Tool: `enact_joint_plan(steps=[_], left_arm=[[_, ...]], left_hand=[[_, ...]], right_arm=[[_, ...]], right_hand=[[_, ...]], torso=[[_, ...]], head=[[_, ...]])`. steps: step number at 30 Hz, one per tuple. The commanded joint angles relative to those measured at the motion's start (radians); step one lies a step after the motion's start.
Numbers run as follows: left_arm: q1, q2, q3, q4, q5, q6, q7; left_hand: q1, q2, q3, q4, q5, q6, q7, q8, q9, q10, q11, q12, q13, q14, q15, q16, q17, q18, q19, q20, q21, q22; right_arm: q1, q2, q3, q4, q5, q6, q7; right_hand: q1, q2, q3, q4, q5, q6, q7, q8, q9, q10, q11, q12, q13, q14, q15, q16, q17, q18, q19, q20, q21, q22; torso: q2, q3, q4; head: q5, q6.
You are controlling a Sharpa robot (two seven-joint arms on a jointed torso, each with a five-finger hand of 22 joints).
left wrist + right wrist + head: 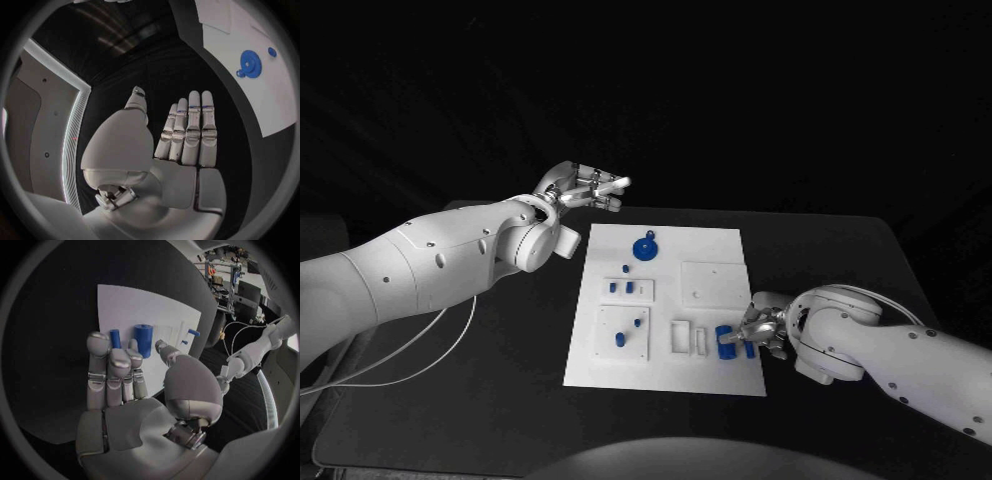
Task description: Assemble the parts on the task board
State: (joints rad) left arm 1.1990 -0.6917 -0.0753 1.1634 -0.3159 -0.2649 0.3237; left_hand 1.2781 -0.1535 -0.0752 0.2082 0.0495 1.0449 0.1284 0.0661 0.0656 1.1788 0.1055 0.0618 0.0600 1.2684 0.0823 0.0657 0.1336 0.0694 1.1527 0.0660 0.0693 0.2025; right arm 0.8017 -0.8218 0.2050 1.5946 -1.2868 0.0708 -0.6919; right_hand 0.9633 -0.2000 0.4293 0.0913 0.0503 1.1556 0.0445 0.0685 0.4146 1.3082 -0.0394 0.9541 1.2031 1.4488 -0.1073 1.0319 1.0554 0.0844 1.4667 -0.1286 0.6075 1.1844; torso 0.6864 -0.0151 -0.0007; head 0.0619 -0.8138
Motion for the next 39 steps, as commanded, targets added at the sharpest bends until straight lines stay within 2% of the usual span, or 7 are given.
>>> enact_joint_plan(steps=[1, 15, 23, 28, 29, 30, 39], left_arm=[[0.0, 0.003, 0.0, 0.005, 0.009, 0.019, 0.016], [0.0, 0.005, -0.001, 0.004, 0.01, 0.028, 0.009], [0.0, 0.006, -0.002, 0.003, 0.01, 0.034, 0.005], [0.0, 0.007, -0.002, 0.002, 0.011, 0.037, 0.002], [0.0, 0.007, -0.003, 0.002, 0.011, 0.037, 0.001], [0.0, 0.007, -0.003, 0.002, 0.011, 0.037, 0.0], [0.0, 0.006, -0.003, -0.001, 0.011, 0.039, -0.004]], left_hand=[[0.015, 0.0, -0.002, 0.02, -0.001, -0.008, -0.001, -0.002, 0.0, -0.008, 0.0, -0.002, 0.0, -0.002, 0.0, -0.002, -0.008, -0.018, 0.006, -0.003, 0.005, -0.011], [0.013, 0.0, -0.002, 0.027, -0.001, -0.008, 0.001, -0.002, 0.0, -0.011, 0.002, -0.002, 0.0, -0.005, 0.002, -0.002, -0.013, -0.018, 0.005, -0.002, 0.005, -0.021], [0.014, -0.001, -0.002, 0.031, -0.001, -0.01, 0.002, -0.002, 0.0, -0.013, 0.004, -0.002, 0.0, -0.006, 0.003, -0.002, -0.015, -0.017, 0.005, -0.001, 0.005, -0.026], [0.015, -0.001, -0.002, 0.033, -0.001, -0.012, 0.004, -0.002, 0.0, -0.014, 0.005, -0.002, 0.0, -0.006, 0.003, -0.002, -0.015, -0.017, 0.005, -0.001, 0.005, -0.028], [0.015, -0.001, -0.002, 0.033, -0.001, -0.012, 0.004, -0.002, 0.0, -0.014, 0.005, -0.002, 0.0, -0.006, 0.003, -0.002, -0.015, -0.017, 0.005, -0.001, 0.005, -0.028], [0.015, -0.001, -0.002, 0.033, -0.001, -0.012, 0.004, -0.002, 0.0, -0.014, 0.005, -0.002, 0.0, -0.006, 0.003, -0.002, -0.015, -0.017, 0.005, -0.001, 0.005, -0.028], [0.018, 0.004, 0.003, 0.031, -0.001, -0.014, 0.009, -0.002, 0.0, -0.015, 0.008, -0.002, 0.0, -0.006, 0.004, -0.002, -0.015, -0.016, 0.006, 0.001, 0.006, -0.034]], right_arm=[[-0.001, 0.01, -0.011, -0.014, -0.027, 0.011, -0.034], [-0.001, 0.072, -0.049, -0.069, -0.038, -0.01, -0.033], [-0.001, 0.088, -0.056, -0.091, -0.051, -0.018, -0.035], [-0.001, 0.092, -0.058, -0.097, -0.05, -0.026, -0.034], [-0.001, 0.092, -0.058, -0.097, -0.047, -0.03, -0.033], [-0.001, 0.092, -0.058, -0.097, -0.042, -0.038, -0.032], [0.002, 0.081, -0.059, -0.078, 0.019, -0.112, -0.023]], right_hand=[[0.004, -0.006, 0.001, 0.004, -0.002, -0.006, 0.001, -0.004, 0.006, 0.011, 0.001, -0.01, 0.008, 0.005, 0.006, 0.0, 0.004, -0.011, 0.046, 0.003, 0.005, 0.005], [0.007, -0.005, 0.001, 0.003, -0.002, -0.009, 0.002, -0.004, 0.011, 0.012, 0.001, -0.019, 0.016, 0.005, 0.006, -0.003, 0.007, -0.011, 0.046, 0.003, 0.002, 0.007], [0.023, 0.004, 0.011, -0.013, -0.002, -0.009, 0.002, -0.004, 0.013, 0.013, 0.001, -0.023, 0.02, 0.006, 0.006, -0.004, 0.008, -0.011, 0.047, 0.003, 0.006, 0.011], [0.055, 0.033, 0.059, -0.06, 0.006, -0.007, -0.001, -0.005, 0.016, 0.014, -0.002, -0.022, 0.023, 0.007, 0.006, -0.003, 0.009, -0.011, 0.047, 0.004, 0.011, 0.015], [0.037, 0.045, 0.075, -0.095, 0.014, -0.007, -0.002, -0.005, 0.021, 0.014, -0.002, -0.022, 0.026, 0.007, 0.006, -0.003, 0.007, -0.009, 0.046, 0.006, 0.01, 0.017], [0.043, 0.054, 0.081, -0.12, 0.062, -0.005, -0.003, -0.004, 0.023, 0.015, -0.003, -0.023, 0.026, 0.007, 0.005, -0.002, 0.007, -0.009, 0.047, 0.005, 0.014, 0.019], [0.05, 0.104, 0.077, -0.22, 0.226, 0.001, -0.008, -0.005, 0.029, 0.016, -0.008, -0.028, 0.025, 0.007, 0.002, -0.002, 0.003, -0.014, 0.047, 0.002, 0.023, 0.03]], torso=[[0.0, -0.0001, 0.0009], [0.0, -0.0016, 0.0043], [0.0, -0.0035, 0.0048], [0.0, -0.0029, 0.0046], [0.0, -0.0028, 0.0043], [0.0, -0.0027, 0.0042], [0.0, -0.0026, 0.0053]], head=[[-0.001, -0.001], [-0.004, -0.003], [-0.002, -0.004], [-0.002, -0.003], [-0.002, -0.003], [-0.002, -0.002], [-0.003, 0.0]])
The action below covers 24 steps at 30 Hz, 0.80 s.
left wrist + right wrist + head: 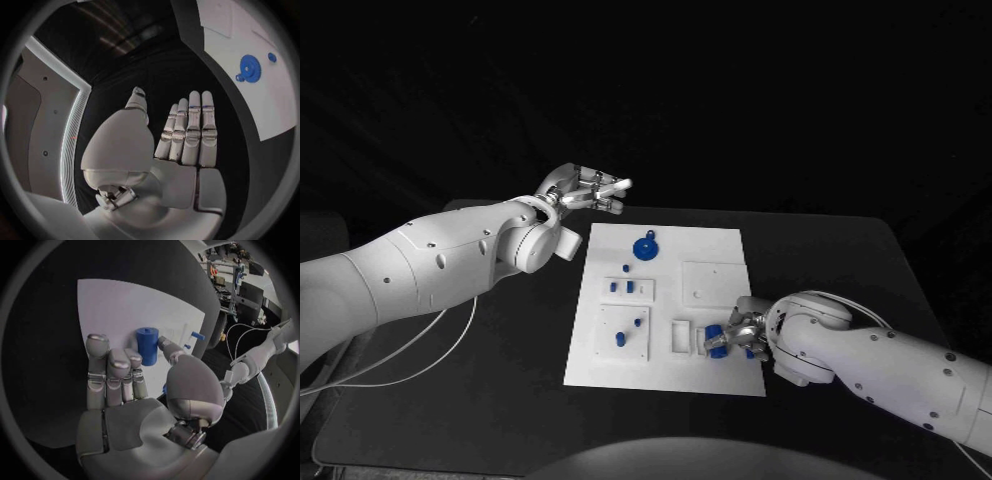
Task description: Assemble the parts on the task board
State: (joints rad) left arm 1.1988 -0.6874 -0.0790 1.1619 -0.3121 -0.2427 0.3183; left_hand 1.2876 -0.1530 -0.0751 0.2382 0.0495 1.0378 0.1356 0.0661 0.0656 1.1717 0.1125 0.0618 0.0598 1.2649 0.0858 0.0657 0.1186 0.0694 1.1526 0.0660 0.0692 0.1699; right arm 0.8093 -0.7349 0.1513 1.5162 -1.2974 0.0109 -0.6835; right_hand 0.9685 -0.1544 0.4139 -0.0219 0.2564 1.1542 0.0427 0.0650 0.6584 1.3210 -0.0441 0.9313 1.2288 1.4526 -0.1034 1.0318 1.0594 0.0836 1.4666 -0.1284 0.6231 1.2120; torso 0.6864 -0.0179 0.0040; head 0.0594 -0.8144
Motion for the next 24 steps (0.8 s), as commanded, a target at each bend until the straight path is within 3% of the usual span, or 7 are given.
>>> enact_joint_plan(steps=[1, 5, 12, 21, 24], left_arm=[[0.0, 0.001, 0.0, 0.0, 0.007, 0.016, 0.001], [0.001, 0.0, 0.0, 0.0, 0.007, 0.016, -0.001], [0.001, -0.001, 0.0, 0.0, 0.007, 0.024, -0.003], [0.001, -0.001, 0.0, 0.001, 0.007, 0.028, -0.006], [0.001, 0.0, -0.001, 0.001, 0.007, 0.029, -0.007]], left_hand=[[0.008, 0.003, 0.003, 0.001, -0.001, -0.007, 0.001, -0.002, 0.0, -0.008, 0.001, -0.002, 0.001, -0.003, 0.001, -0.002, 0.0, -0.016, 0.006, 0.001, 0.006, -0.002], [0.009, 0.005, 0.005, -0.003, -0.001, -0.006, 0.002, -0.002, 0.0, -0.008, 0.001, -0.002, 0.001, -0.003, 0.001, -0.002, 0.001, -0.015, 0.007, 0.001, 0.007, -0.003], [0.005, 0.006, 0.006, -0.008, -0.001, -0.006, 0.003, -0.002, 0.0, -0.011, 0.003, -0.002, 0.0, -0.004, 0.002, -0.002, 0.003, -0.015, 0.007, 0.002, 0.007, -0.007], [0.005, 0.006, 0.006, -0.008, -0.001, -0.006, 0.003, -0.002, 0.0, -0.011, 0.003, -0.002, 0.0, -0.004, 0.002, -0.002, 0.003, -0.015, 0.007, 0.002, 0.007, -0.007], [0.006, 0.006, 0.007, -0.007, -0.001, -0.006, 0.003, -0.002, 0.0, -0.013, 0.004, -0.002, 0.001, -0.006, 0.002, -0.002, 0.004, -0.013, 0.007, 0.003, 0.007, -0.011]], right_arm=[[-0.004, -0.009, -0.005, 0.005, 0.039, -0.06, -0.03], [0.01, -0.025, -0.005, 0.03, 0.11, -0.097, -0.021], [0.044, -0.048, -0.004, 0.076, 0.211, -0.132, -0.011], [0.063, -0.03, -0.004, 0.085, 0.239, -0.105, -0.018], [0.065, -0.012, -0.009, 0.076, 0.243, -0.09, -0.02]], right_hand=[[0.042, 0.062, 0.093, -0.114, 0.025, 0.003, -0.005, -0.001, -0.215, 0.003, -0.004, -0.006, -0.001, 0.003, -0.002, -0.001, -0.001, -0.013, 0.047, 0.001, 0.008, 0.003], [0.027, 0.075, 0.092, -0.143, 0.039, 0.005, -0.006, -0.001, -0.214, 0.003, -0.004, -0.006, 0.0, 0.002, -0.003, 0.0, -0.003, -0.014, 0.047, 0.0, 0.007, 0.008], [0.024, 0.076, 0.092, -0.143, 0.04, 0.005, -0.006, -0.001, -0.215, 0.003, -0.004, -0.007, 0.0, 0.002, -0.002, -0.001, -0.004, -0.014, 0.047, 0.001, 0.01, 0.01], [0.022, 0.077, 0.082, -0.144, 0.028, 0.008, -0.007, -0.001, -0.221, 0.002, -0.004, -0.014, -0.005, 0.002, -0.002, -0.001, -0.006, -0.015, 0.046, 0.001, 0.009, 0.014], [0.022, 0.079, 0.071, -0.142, 0.026, 0.008, -0.006, -0.002, -0.226, 0.002, -0.004, -0.016, -0.006, 0.001, -0.001, -0.001, -0.006, -0.015, 0.046, 0.002, 0.007, 0.017]], torso=[[0.0, 0.0003, 0.0006], [0.0, 0.0002, -0.0002], [0.0, -0.0011, 0.0009], [0.0, -0.002, 0.0035], [0.0, -0.0024, 0.003]], head=[[0.0, 0.0], [0.0, 0.0], [-0.003, 0.003], [-0.004, 0.003], [-0.003, 0.002]])
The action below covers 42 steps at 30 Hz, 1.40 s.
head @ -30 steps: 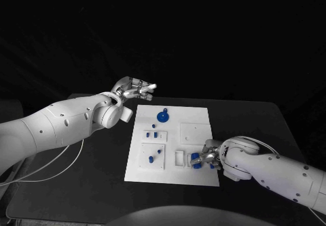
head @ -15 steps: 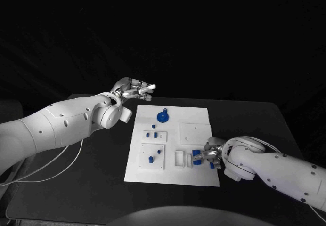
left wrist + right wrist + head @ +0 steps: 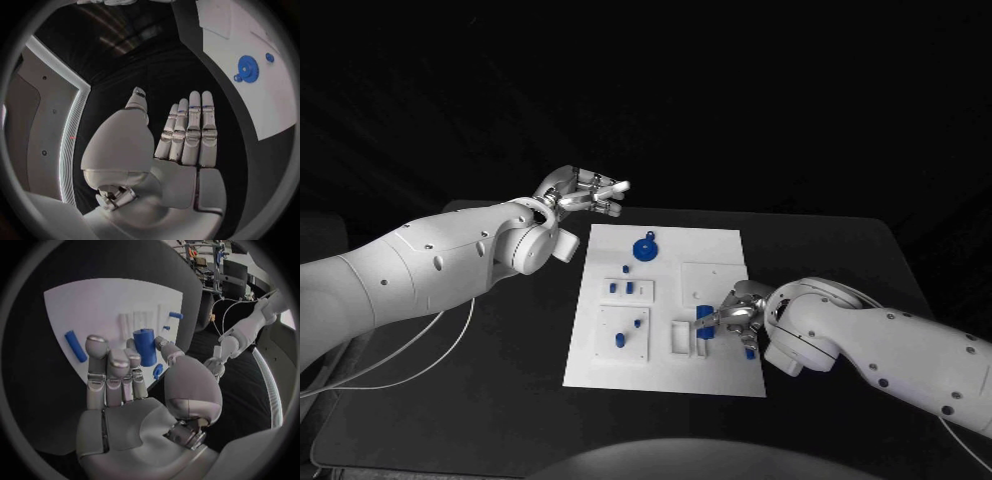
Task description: Assemble the parts on the task board
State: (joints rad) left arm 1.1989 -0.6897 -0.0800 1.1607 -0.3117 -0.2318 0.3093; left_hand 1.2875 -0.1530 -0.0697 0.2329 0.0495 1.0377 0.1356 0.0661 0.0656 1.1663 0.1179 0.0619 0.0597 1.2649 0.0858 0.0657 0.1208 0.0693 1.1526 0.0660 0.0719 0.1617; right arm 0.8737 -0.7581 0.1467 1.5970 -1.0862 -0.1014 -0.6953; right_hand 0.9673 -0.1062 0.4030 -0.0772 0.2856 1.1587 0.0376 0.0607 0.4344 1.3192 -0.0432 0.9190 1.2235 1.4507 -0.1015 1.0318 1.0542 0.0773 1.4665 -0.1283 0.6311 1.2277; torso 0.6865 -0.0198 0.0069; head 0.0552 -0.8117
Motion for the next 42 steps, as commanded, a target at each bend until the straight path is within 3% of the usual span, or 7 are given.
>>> enact_joint_plan(steps=[1, 18, 34, 37, 40, 41, 42], left_arm=[[0.001, 0.003, 0.0, 0.002, 0.006, 0.019, 0.002], [0.001, 0.007, 0.0, 0.002, 0.006, 0.026, -0.003], [0.001, 0.007, -0.001, 0.002, 0.005, 0.028, -0.007], [0.001, 0.008, -0.001, 0.001, 0.005, 0.027, -0.008], [0.001, 0.008, -0.001, 0.001, 0.005, 0.028, -0.009], [0.001, 0.008, -0.001, 0.001, 0.005, 0.028, -0.01], [0.001, 0.008, -0.001, 0.001, 0.005, 0.027, -0.01]], left_hand=[[0.006, 0.006, 0.002, -0.002, -0.001, -0.006, 0.003, -0.002, 0.0, -0.007, -0.001, -0.002, 0.001, -0.006, 0.002, -0.002, 0.001, -0.013, 0.007, 0.003, 0.004, -0.002], [0.005, 0.006, 0.002, 0.001, -0.001, -0.006, 0.005, -0.002, 0.0, -0.009, 0.0, -0.002, 0.001, -0.008, 0.003, -0.002, 0.002, -0.013, 0.007, 0.003, 0.005, -0.004], [0.003, 0.008, 0.004, 0.005, -0.001, -0.007, 0.005, -0.001, 0.0, -0.01, 0.0, -0.002, 0.001, -0.01, 0.004, -0.002, 0.003, -0.012, 0.008, 0.004, 0.005, -0.009], [0.002, 0.007, 0.004, 0.006, -0.001, -0.008, 0.005, -0.002, 0.0, -0.011, 0.001, -0.002, 0.001, -0.011, 0.004, -0.003, 0.003, -0.011, 0.008, 0.005, 0.005, -0.01], [0.002, 0.006, 0.004, 0.007, -0.001, -0.009, 0.006, -0.002, 0.0, -0.013, 0.001, -0.002, 0.001, -0.012, 0.004, -0.002, 0.003, -0.011, 0.008, 0.005, 0.005, -0.011], [0.002, 0.006, 0.004, 0.007, -0.001, -0.009, 0.006, -0.002, 0.0, -0.013, 0.001, -0.002, 0.001, -0.012, 0.004, -0.002, 0.003, -0.011, 0.008, 0.005, 0.005, -0.011], [0.002, 0.006, 0.004, 0.007, -0.001, -0.009, 0.006, -0.002, 0.0, -0.013, 0.001, -0.002, 0.001, -0.012, 0.004, -0.002, 0.003, -0.011, 0.008, 0.005, 0.005, -0.011]], right_arm=[[0.001, 0.016, -0.008, -0.006, 0.033, 0.026, -0.009], [0.001, 0.119, -0.051, -0.086, 0.013, 0.066, -0.007], [0.001, 0.142, -0.058, -0.121, -0.007, 0.078, -0.008], [0.001, 0.146, -0.058, -0.122, -0.007, 0.077, -0.007], [0.001, 0.15, -0.06, -0.125, -0.01, 0.075, -0.005], [0.001, 0.15, -0.06, -0.126, -0.011, 0.073, -0.004], [0.001, 0.15, -0.06, -0.126, -0.012, 0.072, -0.004]], right_hand=[[0.023, 0.031, 0.082, -0.087, -0.004, 0.004, -0.001, 0.003, -0.002, 0.003, -0.005, -0.004, -0.001, 0.003, -0.003, -0.001, -0.001, -0.008, 0.046, 0.002, -0.001, 0.001], [0.016, 0.042, 0.045, -0.084, 0.017, 0.008, -0.003, 0.003, -0.012, 0.001, -0.006, -0.018, -0.014, 0.002, -0.005, -0.003, 0.0, -0.009, 0.046, 0.0, -0.012, 0.006], [0.005, 0.042, 0.024, -0.071, -0.015, 0.008, -0.004, 0.003, -0.017, -0.001, -0.005, -0.022, -0.018, 0.002, -0.004, -0.008, -0.002, -0.009, 0.047, 0.001, -0.018, 0.006], [-0.001, 0.032, 0.005, -0.052, -0.055, 0.009, -0.002, 0.003, -0.02, -0.001, -0.004, -0.024, -0.021, 0.002, -0.003, -0.009, -0.002, -0.008, 0.047, 0.001, -0.022, 0.006], [-0.008, 0.014, -0.013, -0.013, -0.198, 0.008, 0.0, 0.002, -0.023, -0.002, -0.001, -0.027, -0.024, 0.002, -0.001, -0.011, -0.002, -0.008, 0.047, 0.003, -0.025, 0.005], [-0.002, -0.009, -0.007, 0.035, -0.235, 0.01, 0.0, 0.004, -0.023, -0.002, 0.0, -0.028, -0.025, 0.002, 0.001, -0.012, -0.002, -0.007, 0.047, 0.004, -0.025, 0.005], [-0.011, -0.02, -0.015, 0.045, -0.236, 0.009, 0.003, 0.003, -0.023, -0.002, 0.002, -0.029, -0.026, 0.002, 0.0, -0.012, -0.002, -0.006, 0.047, 0.004, -0.026, 0.005]], torso=[[0.0, -0.0007, 0.0003], [0.001, 0.0008, 0.0009], [0.001, 0.0004, 0.0009], [0.001, 0.0007, 0.0015], [0.001, 0.0005, 0.0011], [0.001, 0.0004, 0.0012], [0.001, 0.0003, 0.0014]], head=[[0.001, -0.001], [0.006, -0.004], [0.01, -0.008], [0.011, -0.008], [0.011, -0.008], [0.011, -0.008], [0.011, -0.008]])
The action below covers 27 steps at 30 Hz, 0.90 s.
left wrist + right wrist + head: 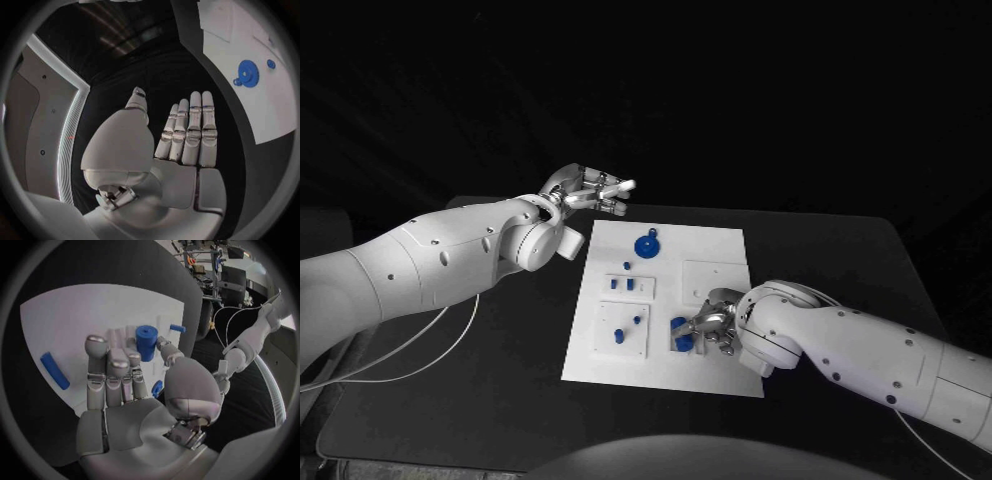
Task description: Assemble the parts on the task board
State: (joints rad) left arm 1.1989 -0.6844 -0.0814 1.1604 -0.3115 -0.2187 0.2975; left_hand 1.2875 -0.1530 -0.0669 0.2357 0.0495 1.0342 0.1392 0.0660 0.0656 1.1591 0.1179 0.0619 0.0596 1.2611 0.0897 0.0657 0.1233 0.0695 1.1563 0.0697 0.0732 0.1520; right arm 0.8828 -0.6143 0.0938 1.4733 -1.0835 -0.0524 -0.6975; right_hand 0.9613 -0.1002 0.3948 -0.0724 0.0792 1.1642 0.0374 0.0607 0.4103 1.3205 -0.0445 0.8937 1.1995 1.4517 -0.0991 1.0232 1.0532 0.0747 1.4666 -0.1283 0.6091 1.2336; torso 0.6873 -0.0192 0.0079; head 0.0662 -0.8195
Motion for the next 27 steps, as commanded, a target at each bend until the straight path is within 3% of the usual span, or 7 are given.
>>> enact_joint_plan(steps=[1, 4, 7, 9, 10, 14, 27], left_arm=[[0.001, 0.002, 0.0, 0.002, 0.005, 0.014, 0.002], [0.001, 0.002, 0.0, 0.001, 0.005, 0.014, 0.001], [0.001, 0.002, 0.0, 0.001, 0.005, 0.013, 0.001], [0.001, 0.002, 0.0, 0.0, 0.004, 0.013, 0.0], [0.001, 0.002, 0.0, 0.0, 0.004, 0.013, 0.0], [0.001, 0.001, 0.0, 0.0, 0.004, 0.012, -0.001], [0.001, -0.003, 0.0, -0.001, 0.003, 0.009, -0.003]], left_hand=[[0.002, 0.006, 0.001, 0.004, -0.001, -0.006, 0.002, -0.002, 0.0, -0.005, 0.001, -0.002, 0.001, -0.008, 0.001, -0.002, 0.001, -0.012, 0.004, 0.001, 0.004, -0.001], [0.002, 0.006, 0.001, 0.006, -0.001, -0.006, 0.003, -0.002, 0.0, -0.005, 0.001, -0.002, 0.001, -0.009, 0.001, -0.003, 0.001, -0.011, 0.004, 0.001, 0.004, -0.003], [0.002, 0.006, 0.001, 0.007, -0.001, -0.007, 0.003, -0.002, 0.0, -0.005, 0.001, -0.002, 0.001, -0.01, 0.001, -0.003, 0.001, -0.011, 0.004, 0.002, 0.004, -0.003], [0.002, 0.006, 0.001, 0.007, -0.001, -0.007, 0.003, -0.002, 0.0, -0.005, 0.001, -0.002, 0.001, -0.01, 0.001, -0.003, 0.001, -0.011, 0.004, 0.002, 0.004, -0.003], [0.002, 0.006, 0.001, 0.007, -0.001, -0.007, 0.003, -0.002, 0.0, -0.005, 0.001, -0.002, 0.001, -0.01, 0.001, -0.003, 0.001, -0.011, 0.004, 0.002, 0.004, -0.003], [0.002, 0.006, 0.001, 0.007, -0.001, -0.007, 0.003, -0.002, 0.0, -0.005, 0.001, -0.002, 0.001, -0.01, 0.001, -0.003, 0.001, -0.011, 0.004, 0.002, 0.004, -0.003], [0.002, 0.006, 0.001, 0.007, -0.001, -0.007, 0.003, -0.002, 0.0, -0.005, 0.001, -0.002, 0.001, -0.01, 0.001, -0.003, 0.001, -0.011, 0.004, 0.002, 0.004, -0.003]], right_arm=[[-0.008, 0.007, -0.008, -0.002, -0.016, 0.021, -0.001], [-0.008, 0.007, -0.008, -0.002, -0.02, 0.018, 0.004], [-0.008, 0.006, -0.009, 0.001, -0.022, 0.017, 0.009], [-0.008, 0.005, -0.009, 0.005, -0.023, 0.017, 0.011], [-0.009, 0.004, -0.009, 0.008, -0.025, 0.017, 0.012], [-0.009, 0.0, -0.01, 0.02, -0.032, 0.018, 0.016], [-0.011, -0.058, -0.009, 0.085, -0.052, 0.011, 0.035]], right_hand=[[-0.011, -0.036, -0.011, 0.05, -0.031, 0.003, 0.004, 0.003, 0.0, -0.004, 0.004, -0.004, -0.002, 0.0, -0.003, -0.004, -0.001, -0.004, 0.047, 0.003, -0.004, -0.001], [-0.019, -0.061, -0.081, 0.163, -0.031, 0.0, 0.004, 0.003, -0.005, -0.005, 0.004, -0.012, -0.004, 0.0, -0.003, -0.005, 0.004, -0.005, 0.047, 0.002, -0.006, 0.0], [-0.008, -0.029, -0.225, 0.221, -0.03, -0.006, 0.004, 0.004, -0.009, -0.005, 0.005, -0.014, -0.004, 0.001, -0.003, -0.006, 0.009, -0.005, 0.047, 0.002, -0.006, 0.001], [-0.015, -0.001, -0.297, 0.226, -0.031, -0.007, 0.005, 0.004, -0.01, -0.004, 0.005, -0.014, -0.003, 0.001, -0.002, -0.007, 0.011, -0.005, 0.047, 0.002, -0.005, 0.002], [-0.007, 0.056, -0.401, 0.19, -0.03, -0.008, 0.006, 0.003, -0.007, -0.005, 0.004, -0.013, -0.003, 0.002, 0.001, -0.008, 0.012, -0.003, 0.047, 0.004, -0.006, 0.003], [0.021, 0.147, -0.596, 0.129, -0.007, -0.01, 0.006, 0.003, 0.011, -0.006, 0.006, -0.006, -0.008, 0.003, 0.002, -0.007, 0.012, 0.001, 0.047, 0.008, -0.005, 0.006], [0.064, 0.163, -0.579, 0.072, 0.037, 0.003, 0.002, 0.003, 0.017, -0.002, 0.004, 0.004, -0.008, 0.004, -0.001, -0.004, 0.012, -0.001, 0.048, 0.007, 0.001, 0.009]], torso=[[0.0, -0.0002, 0.0002], [0.0, -0.0003, -0.0005], [0.0, 0.0001, -0.0006], [0.0, 0.0004, -0.0003], [0.0, 0.0005, -0.0001], [0.0, 0.0007, -0.0002], [0.0, 0.0007, -0.001]], head=[[0.0, 0.0], [0.001, 0.0], [0.0, 0.0], [0.0, 0.001], [0.0, 0.001], [0.0, 0.001], [0.001, 0.002]])
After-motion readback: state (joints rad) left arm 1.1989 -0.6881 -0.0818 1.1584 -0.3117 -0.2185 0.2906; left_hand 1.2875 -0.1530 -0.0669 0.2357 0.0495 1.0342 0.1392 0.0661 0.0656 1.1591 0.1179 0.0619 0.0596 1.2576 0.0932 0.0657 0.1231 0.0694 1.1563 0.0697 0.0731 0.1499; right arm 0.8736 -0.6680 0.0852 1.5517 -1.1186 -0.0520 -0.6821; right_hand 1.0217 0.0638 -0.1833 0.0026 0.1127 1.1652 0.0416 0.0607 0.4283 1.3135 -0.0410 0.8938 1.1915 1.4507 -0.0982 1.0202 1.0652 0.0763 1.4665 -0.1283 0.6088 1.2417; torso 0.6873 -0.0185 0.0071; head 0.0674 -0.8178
